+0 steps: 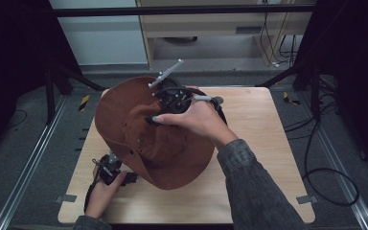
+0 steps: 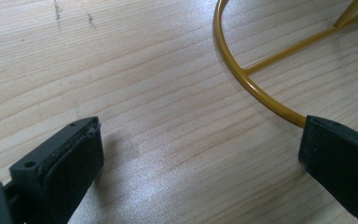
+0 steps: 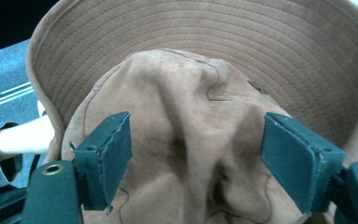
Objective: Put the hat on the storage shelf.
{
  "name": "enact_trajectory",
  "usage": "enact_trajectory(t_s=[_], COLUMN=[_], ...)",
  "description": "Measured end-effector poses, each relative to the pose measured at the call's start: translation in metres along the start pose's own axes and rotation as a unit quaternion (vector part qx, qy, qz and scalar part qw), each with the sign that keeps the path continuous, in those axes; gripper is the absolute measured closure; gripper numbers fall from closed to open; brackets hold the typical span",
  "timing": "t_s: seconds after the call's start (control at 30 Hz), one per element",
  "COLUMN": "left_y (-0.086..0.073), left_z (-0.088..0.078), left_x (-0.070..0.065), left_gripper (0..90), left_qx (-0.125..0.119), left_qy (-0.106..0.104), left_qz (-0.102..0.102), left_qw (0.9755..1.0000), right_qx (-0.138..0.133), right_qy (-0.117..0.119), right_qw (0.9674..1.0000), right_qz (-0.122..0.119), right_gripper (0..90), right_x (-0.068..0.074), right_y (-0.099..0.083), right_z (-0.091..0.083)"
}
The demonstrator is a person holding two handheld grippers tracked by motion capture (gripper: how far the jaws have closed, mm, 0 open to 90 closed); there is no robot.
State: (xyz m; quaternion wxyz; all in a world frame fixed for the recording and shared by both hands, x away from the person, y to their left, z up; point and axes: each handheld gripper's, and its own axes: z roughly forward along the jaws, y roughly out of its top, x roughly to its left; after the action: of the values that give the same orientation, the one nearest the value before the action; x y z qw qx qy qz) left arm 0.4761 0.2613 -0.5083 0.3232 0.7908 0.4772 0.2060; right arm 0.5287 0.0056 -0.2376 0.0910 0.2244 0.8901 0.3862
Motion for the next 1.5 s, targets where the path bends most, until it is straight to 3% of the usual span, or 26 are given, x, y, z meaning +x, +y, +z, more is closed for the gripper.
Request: enact_trajectory(t_s=[0.57, 0.87, 1.03, 1.27, 1.5], left_y=[0.0, 0.0, 0.0, 0.0, 0.0], left_z=[0.0, 0.001, 0.0, 0.0, 0.0], left_x=[-0.001, -0.001, -0.001, -0.001, -0.001], left_gripper=[0.0, 0.0, 0.0, 0.0, 0.0], left_qx=[-0.001, -0.002, -0.002, -0.001, -0.003], left_qy=[0.0, 0.0, 0.001, 0.001, 0.001], left_qz=[0.0, -0.002, -0.001, -0.001, -0.002], left_qw=[1.0, 1.0, 1.0, 1.0, 1.0], right_qx=[-0.022, -0.043, -0.053, -0.073, -0.069], right_qy=[-0.017, -0.032, -0.056, -0.097, -0.13], right_qw=[0.9995, 0.9982, 0.9965, 0.9908, 0.9851], right_qz=[0.018, 0.029, 0.033, 0.06, 0.089], right_gripper=[13.6, 9.0, 6.5, 6.2, 7.2], right_x=[-0.009, -0.019, -0.028, -0.044, -0.059], right_y=[-0.013, -0.029, -0.047, -0.081, -0.123], right_z=[-0.02, -0.042, -0.058, -0.08, -0.085])
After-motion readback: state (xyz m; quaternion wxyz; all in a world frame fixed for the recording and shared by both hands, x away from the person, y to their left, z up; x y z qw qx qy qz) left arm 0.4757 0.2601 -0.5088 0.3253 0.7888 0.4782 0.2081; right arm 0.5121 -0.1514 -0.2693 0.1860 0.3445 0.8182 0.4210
